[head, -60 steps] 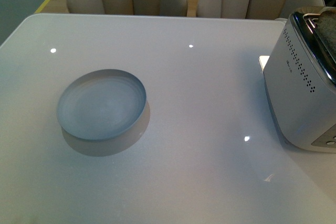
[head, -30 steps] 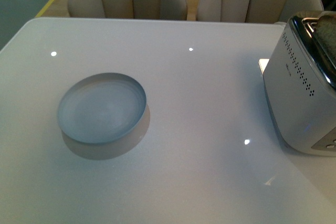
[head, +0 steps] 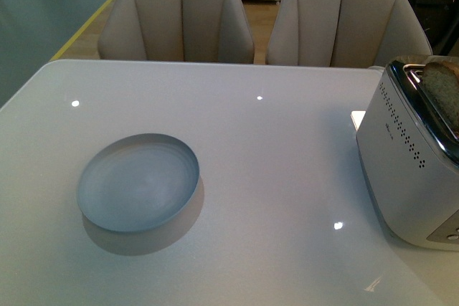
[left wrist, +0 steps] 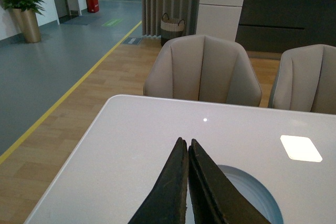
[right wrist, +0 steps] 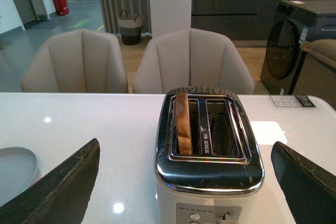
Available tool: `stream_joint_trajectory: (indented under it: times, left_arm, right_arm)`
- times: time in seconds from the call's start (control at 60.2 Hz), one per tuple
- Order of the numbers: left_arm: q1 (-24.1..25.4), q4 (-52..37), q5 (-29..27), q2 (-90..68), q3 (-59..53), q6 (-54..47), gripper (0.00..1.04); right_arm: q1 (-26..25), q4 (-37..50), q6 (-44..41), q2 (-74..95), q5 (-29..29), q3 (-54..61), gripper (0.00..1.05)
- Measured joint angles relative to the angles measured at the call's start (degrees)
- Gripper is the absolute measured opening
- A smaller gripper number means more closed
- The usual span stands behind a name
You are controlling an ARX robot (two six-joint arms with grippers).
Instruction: Left arm holds plate, right arm toasts bread
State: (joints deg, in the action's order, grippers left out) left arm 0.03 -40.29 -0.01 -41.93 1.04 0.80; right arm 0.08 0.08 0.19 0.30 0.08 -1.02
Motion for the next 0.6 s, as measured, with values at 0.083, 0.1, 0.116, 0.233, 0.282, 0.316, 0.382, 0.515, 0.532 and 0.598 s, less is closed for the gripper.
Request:
stream_joint_trajectory:
  times: [0.083, 0.1, 0.116, 0.233, 0.282, 0.316, 0.382, 0.515, 0.532, 0.598]
  left_arm:
    - [0.0, 3.4, 0.0, 3.8, -0.3, 0.0, 0.03]
    - [0.0, 4.2, 0.0, 4.6, -0.3, 0.0, 0.03]
    - [0.0, 4.9, 0.0, 5.4, -0.3, 0.0, 0.03]
    - [0.0, 9.0, 0.0, 10.0, -0.3, 0.0, 0.03]
    - [0.0, 11.0, 0.0, 12.2, -0.3, 0.0, 0.03]
    - [0.0, 12.0, 0.0, 13.2, -0.3, 0.0, 0.03]
    - [0.0, 14.7, 0.0, 16.1, -0.3, 0.0, 0.03]
    - [0.0, 18.8, 0.0, 20.4, -0.3, 0.0, 0.03]
    - [0.0, 19.0, 0.0, 20.6, -0.3, 0.0, 0.03]
    - [0.0, 20.9, 0.0, 22.6, -0.3, -0.1, 0.03]
  right_arm:
    - [0.0, 0.0, 0.0, 0.0, 0.0, 0.0, 0.96]
    - [0.0, 0.0, 0.0, 0.0, 0.0, 0.0, 0.96]
    - [0.0, 0.0, 0.0, 0.0, 0.0, 0.0, 0.96]
    - [0.0, 0.0, 0.0, 0.0, 0.0, 0.0, 0.96]
    - [0.0, 0.0, 0.0, 0.0, 0.0, 0.0, 0.96]
    - [0.0, 0.0, 0.0, 0.0, 0.0, 0.0, 0.96]
    - [0.0, 0.0, 0.0, 0.0, 0.0, 0.0, 0.96]
    - [0.0, 0.0, 0.0, 0.0, 0.0, 0.0, 0.96]
    - [0.0, 0.0, 0.0, 0.0, 0.0, 0.0, 0.96]
    - [0.0, 0.0, 0.0, 0.0, 0.0, 0.0, 0.96]
